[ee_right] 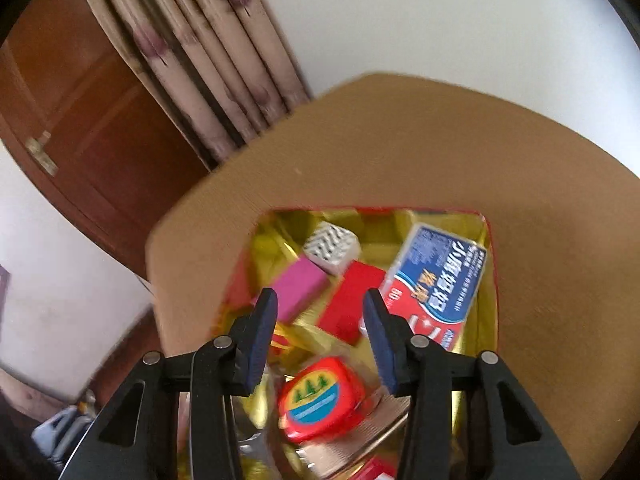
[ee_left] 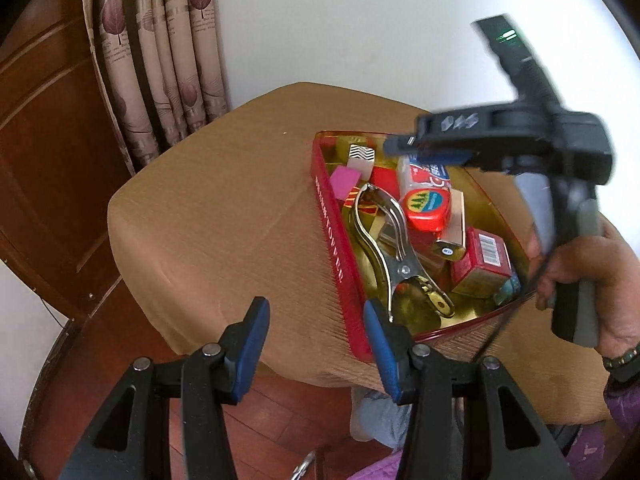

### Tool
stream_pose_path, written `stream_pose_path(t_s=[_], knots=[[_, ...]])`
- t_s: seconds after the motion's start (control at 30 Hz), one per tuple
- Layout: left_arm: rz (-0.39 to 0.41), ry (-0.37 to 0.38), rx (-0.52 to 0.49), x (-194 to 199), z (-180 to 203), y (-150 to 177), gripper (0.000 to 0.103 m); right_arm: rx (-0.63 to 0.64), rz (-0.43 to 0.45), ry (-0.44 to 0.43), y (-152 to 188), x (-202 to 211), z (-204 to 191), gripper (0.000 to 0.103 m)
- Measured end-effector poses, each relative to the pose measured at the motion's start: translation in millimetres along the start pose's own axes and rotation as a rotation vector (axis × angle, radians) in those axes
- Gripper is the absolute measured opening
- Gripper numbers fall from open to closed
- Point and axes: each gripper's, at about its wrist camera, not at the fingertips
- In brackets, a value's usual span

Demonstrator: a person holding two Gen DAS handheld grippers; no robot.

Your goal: Organize rigid objects

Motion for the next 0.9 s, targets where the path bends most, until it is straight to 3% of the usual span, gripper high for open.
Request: stream_pose_path(t_s=[0.1, 0.17, 0.23, 0.33, 0.43, 0.63, 0.7, 0.83, 0.9], knots=[[0.0, -0.007, -0.007, 0.8, 1.5, 0.3, 0.05, 0.012, 0.069, 0.012, -4.6, 26.5, -7.1, 0.048], [0.0, -0.014, -0.018, 1.5, 3.8, 0.9, 0.05, 0.042, 0.127, 0.062, -1.9, 55.1, -6.3, 0.064], [0.0, -0.023, -0.029, 2.0, 6.4, 1.6, 0.05, 0.059, 0.167, 0.145, 6.3, 79.1, 5.6, 0.088], [0.002, -0.037, -0.048, 3.4, 10.1, 3.2, 0.05, 0.052, 0.174, 0.305, 31.3, 116.2, 47.7, 0.091], [0.004, -0.036, -0.054, 6.5, 14.8, 4.5, 0.05, 0.036, 0.103, 0.527, 71.1, 149.7, 117.9, 0.091], [0.013, -0.054, -0.07, 9.3, 18.9, 6.0, 0.05, -0.2, 0.057, 0.808, 134.6, 223.7, 256.7, 0.093], [0.015, -0.064, -0.075, 8.3, 20.1, 5.2, 0.05, -0.281, 0.07, 0.864, 146.3, 245.0, 287.7, 0.102], [0.024, -0.078, -0.083, 8.6, 19.5, 4.2, 0.05, -0.34, 0.071, 0.955, 148.6, 266.4, 320.7, 0.103], [0.026, -0.081, -0.084, 8.8, 18.9, 3.9, 0.05, -0.382, 0.094, 0.935, 148.4, 272.5, 328.8, 0.103]])
Point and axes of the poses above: each gripper's, at about its wrist camera, not at the fingertips, and x roughly against the way its jaws point, z to its right, y to its underside, and after that the axes turned 12 degrees about z, right-handed
